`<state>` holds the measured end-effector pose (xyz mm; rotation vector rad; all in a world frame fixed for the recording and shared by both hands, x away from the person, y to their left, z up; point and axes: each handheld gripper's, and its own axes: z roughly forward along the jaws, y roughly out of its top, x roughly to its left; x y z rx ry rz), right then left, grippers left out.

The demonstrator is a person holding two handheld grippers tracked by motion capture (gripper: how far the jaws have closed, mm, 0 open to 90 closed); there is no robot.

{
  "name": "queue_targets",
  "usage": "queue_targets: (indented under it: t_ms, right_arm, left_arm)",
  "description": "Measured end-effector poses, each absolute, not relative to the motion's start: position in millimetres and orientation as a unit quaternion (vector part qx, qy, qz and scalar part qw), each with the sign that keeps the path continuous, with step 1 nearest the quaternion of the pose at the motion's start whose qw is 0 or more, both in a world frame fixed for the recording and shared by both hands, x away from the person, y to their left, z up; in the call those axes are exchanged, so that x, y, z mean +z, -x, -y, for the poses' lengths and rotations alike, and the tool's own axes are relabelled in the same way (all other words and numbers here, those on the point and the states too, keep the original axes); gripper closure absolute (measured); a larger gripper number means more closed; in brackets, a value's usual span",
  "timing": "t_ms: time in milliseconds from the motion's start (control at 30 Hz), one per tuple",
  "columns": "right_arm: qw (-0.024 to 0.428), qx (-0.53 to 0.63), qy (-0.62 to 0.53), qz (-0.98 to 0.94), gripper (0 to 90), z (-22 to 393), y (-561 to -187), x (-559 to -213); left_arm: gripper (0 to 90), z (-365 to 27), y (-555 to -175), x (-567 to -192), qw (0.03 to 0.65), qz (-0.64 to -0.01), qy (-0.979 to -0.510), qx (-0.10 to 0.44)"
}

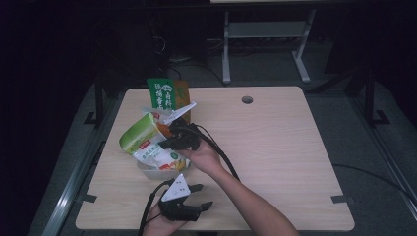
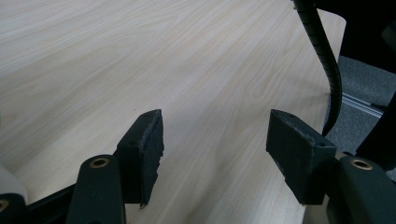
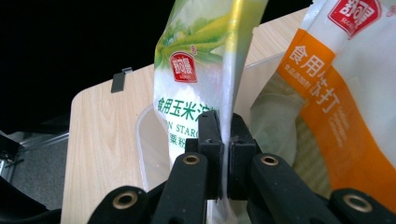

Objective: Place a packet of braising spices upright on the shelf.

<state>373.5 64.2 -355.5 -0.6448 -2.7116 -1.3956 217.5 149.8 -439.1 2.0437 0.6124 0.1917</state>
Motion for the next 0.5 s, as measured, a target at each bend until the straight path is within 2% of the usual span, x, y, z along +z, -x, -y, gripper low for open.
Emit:
queue_targets:
  t_ms: [233,400,500]
  right_arm:
    - [0.002,-0.423,0.172,0.89,82.8,-64,-374,-352]
    - [0.009,-0.409,0.156,0.899,78.6,-72,-378,-351]
    - [0.027,-0.398,0.151,0.905,72.4,-82,-383,-350]
  left_arm:
    - [36.3,-152,-219,-437,0.484,-0.253,-0.834,0.083]
    - [36.3,-154,-219,-435,0.483,-0.252,-0.834,0.085]
    - [36.3,-155,-218,-434,0.485,-0.254,-0.833,0.086]
